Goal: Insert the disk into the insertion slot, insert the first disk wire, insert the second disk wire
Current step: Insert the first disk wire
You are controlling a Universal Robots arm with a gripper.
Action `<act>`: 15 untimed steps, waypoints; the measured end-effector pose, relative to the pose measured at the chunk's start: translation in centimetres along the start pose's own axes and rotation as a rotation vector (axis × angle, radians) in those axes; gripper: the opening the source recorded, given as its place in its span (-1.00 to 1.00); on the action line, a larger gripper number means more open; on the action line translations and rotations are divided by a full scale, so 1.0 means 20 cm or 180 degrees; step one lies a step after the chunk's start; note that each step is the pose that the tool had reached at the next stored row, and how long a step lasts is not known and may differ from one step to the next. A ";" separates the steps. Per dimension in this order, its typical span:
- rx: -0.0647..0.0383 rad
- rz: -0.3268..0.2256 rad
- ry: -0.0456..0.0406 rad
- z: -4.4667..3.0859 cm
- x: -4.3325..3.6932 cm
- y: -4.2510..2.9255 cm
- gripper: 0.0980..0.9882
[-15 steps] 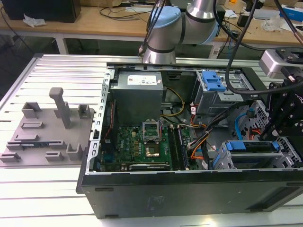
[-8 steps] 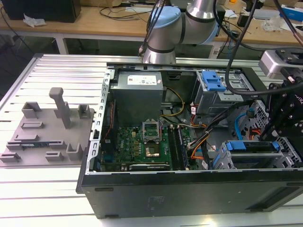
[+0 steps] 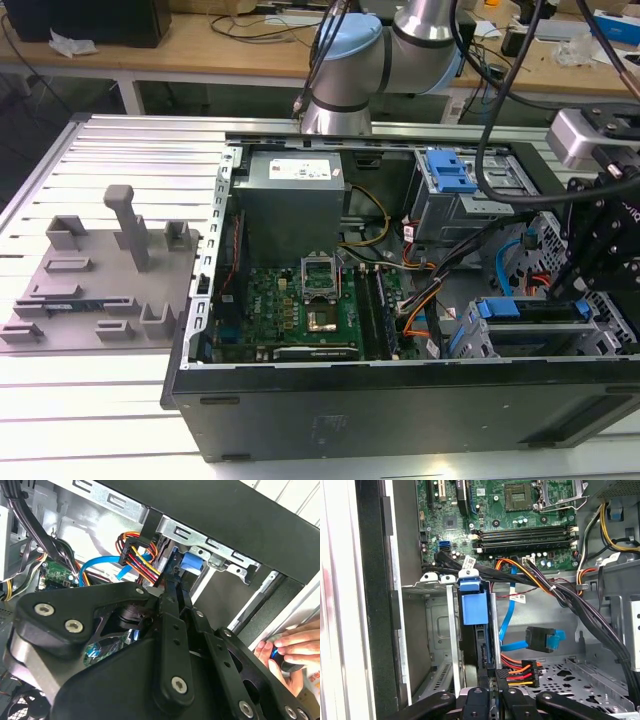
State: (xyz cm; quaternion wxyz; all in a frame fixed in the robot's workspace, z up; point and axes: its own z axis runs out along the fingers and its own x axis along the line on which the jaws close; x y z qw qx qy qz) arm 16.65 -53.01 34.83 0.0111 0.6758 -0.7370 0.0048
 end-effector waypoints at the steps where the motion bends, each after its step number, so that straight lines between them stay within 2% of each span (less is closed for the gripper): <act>1: 0.0000 0.0000 0.0000 0.001 0.001 0.000 -0.84; 15: 0.0000 0.0000 0.0001 0.032 0.001 0.000 -0.84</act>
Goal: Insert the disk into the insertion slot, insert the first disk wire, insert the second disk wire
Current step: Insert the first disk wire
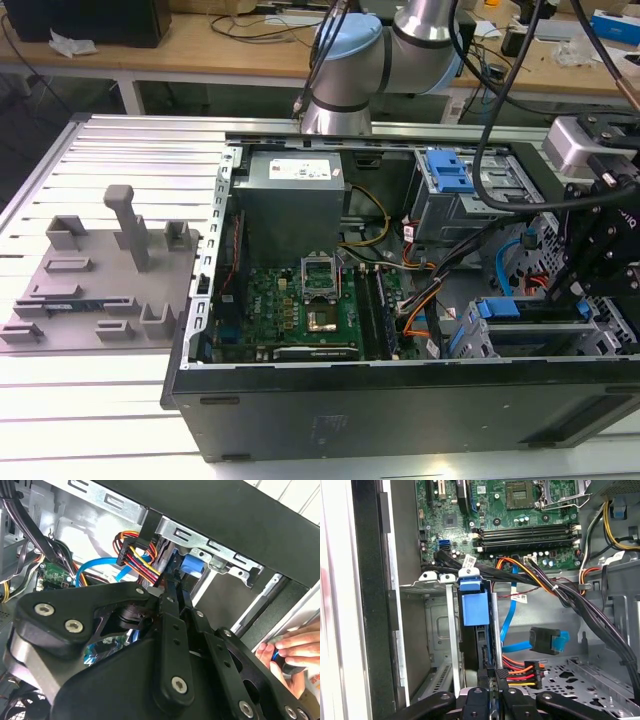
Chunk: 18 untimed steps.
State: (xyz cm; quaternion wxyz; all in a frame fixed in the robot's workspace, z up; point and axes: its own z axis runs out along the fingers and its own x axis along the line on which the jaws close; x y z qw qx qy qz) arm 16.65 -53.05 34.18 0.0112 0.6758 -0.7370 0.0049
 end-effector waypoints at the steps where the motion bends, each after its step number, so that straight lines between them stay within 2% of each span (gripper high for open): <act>1: 0.0000 0.0000 -0.0001 0.004 0.000 0.000 -0.84; 13: 0.0000 0.0000 0.0000 0.020 0.009 -0.001 -0.81; 14: 0.0000 0.0000 0.0001 0.011 0.009 -0.001 -0.81; 15: 0.0001 0.0000 0.0006 -0.013 0.009 0.000 -0.67; 18: 0.0001 0.0000 0.0012 -0.087 0.011 0.000 -0.67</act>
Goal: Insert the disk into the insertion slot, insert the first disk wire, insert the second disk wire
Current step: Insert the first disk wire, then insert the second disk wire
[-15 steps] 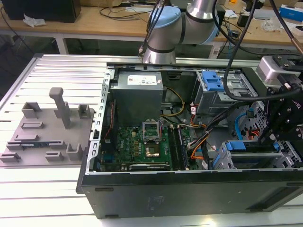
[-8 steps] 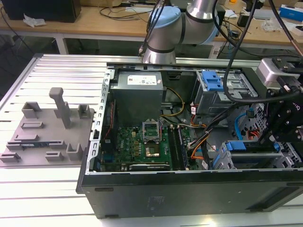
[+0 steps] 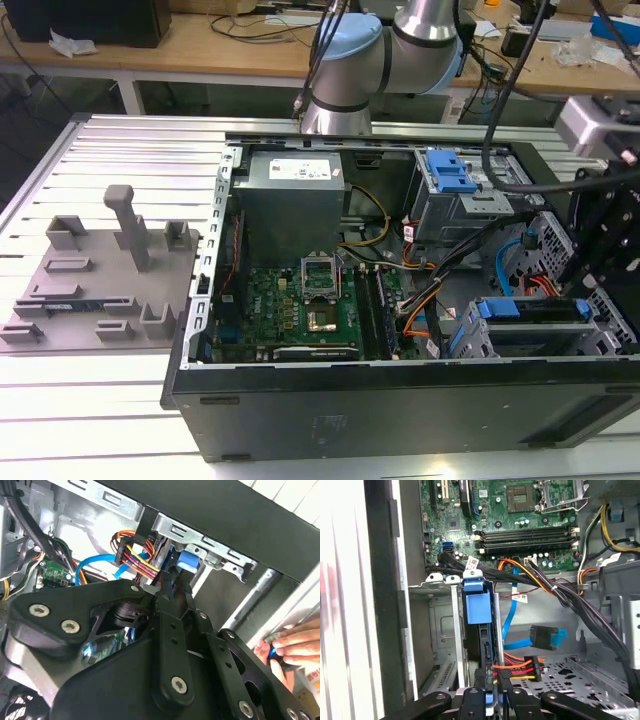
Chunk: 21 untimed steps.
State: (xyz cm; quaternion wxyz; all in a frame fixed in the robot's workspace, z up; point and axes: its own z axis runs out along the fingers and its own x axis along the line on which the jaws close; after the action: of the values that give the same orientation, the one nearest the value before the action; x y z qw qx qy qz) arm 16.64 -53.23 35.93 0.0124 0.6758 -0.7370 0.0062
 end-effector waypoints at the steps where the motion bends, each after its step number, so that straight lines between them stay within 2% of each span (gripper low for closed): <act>1: 0.0000 0.0000 0.0000 -0.035 0.001 0.000 -0.67; 20: 0.0000 0.0000 0.0000 -0.050 0.001 0.000 -0.67; 21: 0.0002 0.0000 0.0025 -0.055 -0.015 0.002 -0.67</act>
State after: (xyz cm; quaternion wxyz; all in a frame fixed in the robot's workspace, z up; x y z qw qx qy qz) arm 16.64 -52.89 37.03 0.0150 0.6757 -0.7370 0.0091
